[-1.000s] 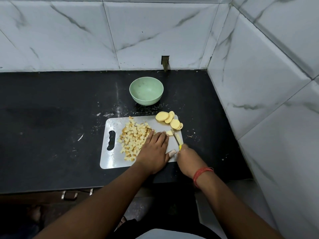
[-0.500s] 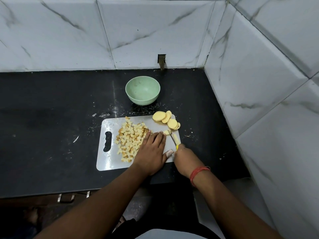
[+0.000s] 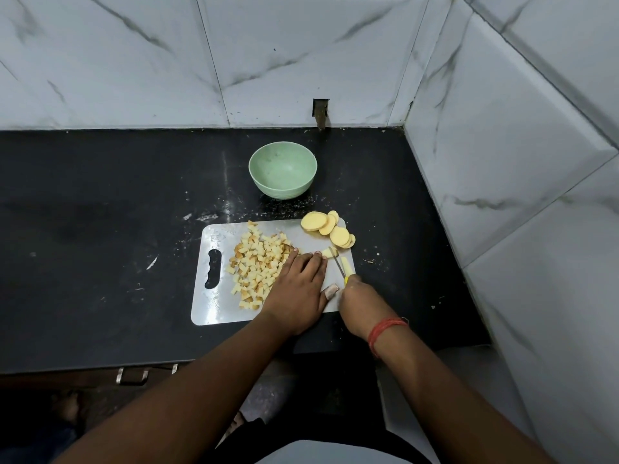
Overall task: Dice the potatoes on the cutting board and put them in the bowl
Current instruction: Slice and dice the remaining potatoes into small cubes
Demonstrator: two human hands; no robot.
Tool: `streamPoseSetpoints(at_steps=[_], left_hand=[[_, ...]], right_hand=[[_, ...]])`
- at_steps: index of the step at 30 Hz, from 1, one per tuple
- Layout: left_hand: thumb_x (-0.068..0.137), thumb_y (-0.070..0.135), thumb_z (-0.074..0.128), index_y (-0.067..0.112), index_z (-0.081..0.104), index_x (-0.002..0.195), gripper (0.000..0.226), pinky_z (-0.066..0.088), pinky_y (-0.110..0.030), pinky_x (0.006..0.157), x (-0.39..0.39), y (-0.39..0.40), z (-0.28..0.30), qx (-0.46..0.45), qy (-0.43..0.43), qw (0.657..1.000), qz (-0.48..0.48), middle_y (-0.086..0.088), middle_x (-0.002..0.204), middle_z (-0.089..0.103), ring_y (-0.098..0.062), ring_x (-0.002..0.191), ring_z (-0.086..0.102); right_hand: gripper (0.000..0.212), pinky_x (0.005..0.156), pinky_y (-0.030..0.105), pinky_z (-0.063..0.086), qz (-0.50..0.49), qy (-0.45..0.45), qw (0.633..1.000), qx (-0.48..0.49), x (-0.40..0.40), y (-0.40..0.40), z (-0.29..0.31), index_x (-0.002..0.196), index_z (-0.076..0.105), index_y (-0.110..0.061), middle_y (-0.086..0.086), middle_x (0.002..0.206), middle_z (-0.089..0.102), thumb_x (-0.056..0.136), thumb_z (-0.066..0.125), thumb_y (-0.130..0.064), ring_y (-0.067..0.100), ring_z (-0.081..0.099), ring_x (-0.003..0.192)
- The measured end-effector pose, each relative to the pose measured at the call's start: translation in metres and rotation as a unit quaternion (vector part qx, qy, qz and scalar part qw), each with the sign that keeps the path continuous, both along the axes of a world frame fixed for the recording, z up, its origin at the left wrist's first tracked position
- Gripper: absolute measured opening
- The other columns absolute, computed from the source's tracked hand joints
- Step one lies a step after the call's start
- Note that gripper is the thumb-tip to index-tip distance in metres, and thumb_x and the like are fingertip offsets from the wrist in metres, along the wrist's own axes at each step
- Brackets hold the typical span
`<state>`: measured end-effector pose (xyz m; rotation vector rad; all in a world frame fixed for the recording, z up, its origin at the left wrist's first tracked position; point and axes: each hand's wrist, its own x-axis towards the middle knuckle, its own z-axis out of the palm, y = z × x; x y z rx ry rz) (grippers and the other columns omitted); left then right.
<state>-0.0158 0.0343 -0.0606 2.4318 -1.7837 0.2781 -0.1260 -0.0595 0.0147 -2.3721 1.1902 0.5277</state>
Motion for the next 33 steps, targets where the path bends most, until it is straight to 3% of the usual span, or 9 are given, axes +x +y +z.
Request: streamPoseSetpoints(at_steps=[10, 19, 24, 26, 33], left_hand=[[0.107, 0.045, 0.028, -0.004, 0.055, 0.142, 0.065, 0.028, -0.053, 0.123, -0.003, -0.003, 0.001, 0.000, -0.001, 1.000, 0.003, -0.019, 0.140, 0.057, -0.037, 0.129, 0.050], [0.108, 0.046, 0.032, -0.002, 0.050, 0.147, 0.064, 0.028, -0.051, 0.123, -0.005, 0.002, -0.005, -0.028, 0.052, 0.998, 0.029, -0.019, 0.150, 0.050, -0.036, 0.140, 0.044], [0.107, 0.045, 0.032, -0.002, 0.055, 0.143, 0.063, 0.027, -0.049, 0.124, -0.005, 0.002, -0.004, -0.035, 0.045, 0.998, 0.036, -0.018, 0.145, 0.055, -0.035, 0.136, 0.048], [0.107, 0.046, 0.031, -0.001, 0.056, 0.142, 0.064, 0.027, -0.050, 0.124, -0.004, 0.001, -0.003, -0.030, 0.041, 0.998, 0.035, -0.018, 0.144, 0.056, -0.034, 0.135, 0.049], [0.107, 0.046, 0.030, -0.001, 0.058, 0.140, 0.064, 0.031, -0.051, 0.122, -0.005, 0.000, -0.002, -0.032, 0.034, 0.998, 0.037, -0.018, 0.141, 0.058, -0.034, 0.133, 0.051]], right_hand=[[0.045, 0.094, 0.039, 0.048, -0.012, 0.031, 0.999, 0.042, -0.003, 0.002, 0.003, 0.137, 0.033, 0.000, 0.019, 0.128, 0.056, 0.094, 0.045, -0.003, 0.032, 0.059, 0.115], [0.034, 0.069, 0.032, 0.043, 0.003, -0.016, 1.000, 0.003, -0.015, -0.001, 0.005, 0.129, 0.037, -0.003, 0.016, 0.109, 0.062, 0.095, 0.042, -0.004, 0.027, 0.063, 0.092], [0.037, 0.076, 0.032, 0.045, 0.045, -0.004, 0.999, -0.001, 0.004, -0.003, 0.001, 0.131, 0.036, 0.002, 0.019, 0.116, 0.062, 0.094, 0.042, -0.001, 0.030, 0.064, 0.104], [0.037, 0.083, 0.035, 0.048, 0.039, -0.001, 0.999, 0.011, 0.006, -0.004, 0.000, 0.130, 0.036, 0.002, 0.020, 0.119, 0.061, 0.093, 0.041, -0.001, 0.031, 0.063, 0.107], [0.043, 0.086, 0.037, 0.048, 0.011, 0.014, 0.999, 0.031, -0.019, 0.004, -0.009, 0.135, 0.034, -0.001, 0.021, 0.119, 0.060, 0.093, 0.041, -0.002, 0.033, 0.061, 0.107]])
